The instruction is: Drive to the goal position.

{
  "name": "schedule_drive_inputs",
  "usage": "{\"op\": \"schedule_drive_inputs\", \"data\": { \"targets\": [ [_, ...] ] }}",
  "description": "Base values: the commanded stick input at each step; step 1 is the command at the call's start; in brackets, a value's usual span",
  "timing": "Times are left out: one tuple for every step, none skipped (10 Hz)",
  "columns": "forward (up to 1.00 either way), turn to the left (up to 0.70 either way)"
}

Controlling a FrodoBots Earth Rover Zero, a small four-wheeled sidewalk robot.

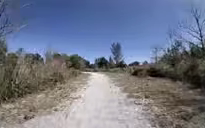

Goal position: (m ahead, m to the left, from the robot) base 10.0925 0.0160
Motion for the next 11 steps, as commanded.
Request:
{"op": "schedule_drive_inputs", "data": {
  "targets": [
    [0.70, 0.00],
    [0.70, 0.00],
    [0.70, 0.00],
    [0.70, 0.00],
    [0.70, 0.00],
    [0.70, 0.00],
    [0.70, 0.00],
    [0.70, 0.00],
    [0.70, 0.00],
    [0.70, 0.00],
    [0.70, 0.00]
  ]
}}
